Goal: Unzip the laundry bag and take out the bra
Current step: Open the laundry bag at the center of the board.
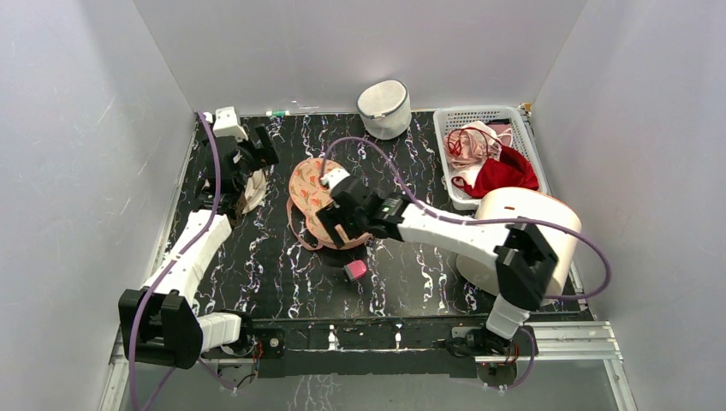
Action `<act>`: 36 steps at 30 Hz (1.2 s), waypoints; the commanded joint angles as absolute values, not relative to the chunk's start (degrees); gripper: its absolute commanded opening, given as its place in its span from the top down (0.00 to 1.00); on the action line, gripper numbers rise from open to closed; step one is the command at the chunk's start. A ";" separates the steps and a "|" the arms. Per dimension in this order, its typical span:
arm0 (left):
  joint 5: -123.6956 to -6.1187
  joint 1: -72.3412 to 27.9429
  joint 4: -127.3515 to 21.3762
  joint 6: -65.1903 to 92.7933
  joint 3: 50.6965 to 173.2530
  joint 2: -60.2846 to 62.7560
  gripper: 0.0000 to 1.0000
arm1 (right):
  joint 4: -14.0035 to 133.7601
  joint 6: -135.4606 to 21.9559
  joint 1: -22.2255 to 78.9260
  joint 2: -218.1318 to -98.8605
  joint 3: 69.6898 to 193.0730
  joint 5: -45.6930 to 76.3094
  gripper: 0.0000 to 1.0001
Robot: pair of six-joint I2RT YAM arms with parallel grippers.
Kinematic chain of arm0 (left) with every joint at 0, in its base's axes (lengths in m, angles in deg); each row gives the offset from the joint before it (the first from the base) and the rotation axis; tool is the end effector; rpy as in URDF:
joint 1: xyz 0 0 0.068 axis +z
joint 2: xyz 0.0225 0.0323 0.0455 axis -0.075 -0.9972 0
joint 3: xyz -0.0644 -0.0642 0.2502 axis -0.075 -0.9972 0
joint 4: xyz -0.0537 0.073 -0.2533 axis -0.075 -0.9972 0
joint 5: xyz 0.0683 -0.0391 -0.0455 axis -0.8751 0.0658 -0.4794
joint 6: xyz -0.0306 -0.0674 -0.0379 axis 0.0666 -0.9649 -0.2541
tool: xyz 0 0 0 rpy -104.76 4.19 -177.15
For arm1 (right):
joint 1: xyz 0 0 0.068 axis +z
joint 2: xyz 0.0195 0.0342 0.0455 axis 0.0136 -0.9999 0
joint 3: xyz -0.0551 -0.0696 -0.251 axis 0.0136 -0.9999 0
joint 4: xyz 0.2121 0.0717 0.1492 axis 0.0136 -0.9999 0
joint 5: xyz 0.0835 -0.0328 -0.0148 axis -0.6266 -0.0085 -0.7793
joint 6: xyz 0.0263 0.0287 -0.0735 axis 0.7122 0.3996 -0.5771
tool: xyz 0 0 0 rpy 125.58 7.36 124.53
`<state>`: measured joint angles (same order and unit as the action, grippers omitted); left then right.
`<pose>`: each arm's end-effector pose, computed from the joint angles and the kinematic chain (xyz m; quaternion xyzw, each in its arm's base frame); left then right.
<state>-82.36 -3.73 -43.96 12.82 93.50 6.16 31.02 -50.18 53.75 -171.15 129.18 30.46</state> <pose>0.3370 -0.0359 0.3259 -0.0830 0.7360 -0.0612 0.6691 0.2336 0.3114 0.2271 -0.3081 0.8851 0.1408 0.3191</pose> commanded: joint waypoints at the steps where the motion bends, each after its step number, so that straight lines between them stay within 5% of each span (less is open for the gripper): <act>1: -84.98 -3.51 -42.07 15.71 93.57 8.60 0.02 | 27.49 -55.67 58.99 -178.69 139.14 42.36 0.20; 14: -87.87 -3.27 -42.31 18.26 93.51 7.37 0.02 | 22.27 -64.73 68.71 -200.19 159.45 61.56 0.32; 24: -87.31 -2.57 -42.52 17.50 93.65 6.95 0.02 | 24.19 -66.78 69.18 -203.53 160.29 63.65 0.57; 36: -86.18 -1.72 -42.80 16.33 93.78 6.86 0.02 | 24.59 -65.57 69.35 -204.20 161.89 64.68 0.64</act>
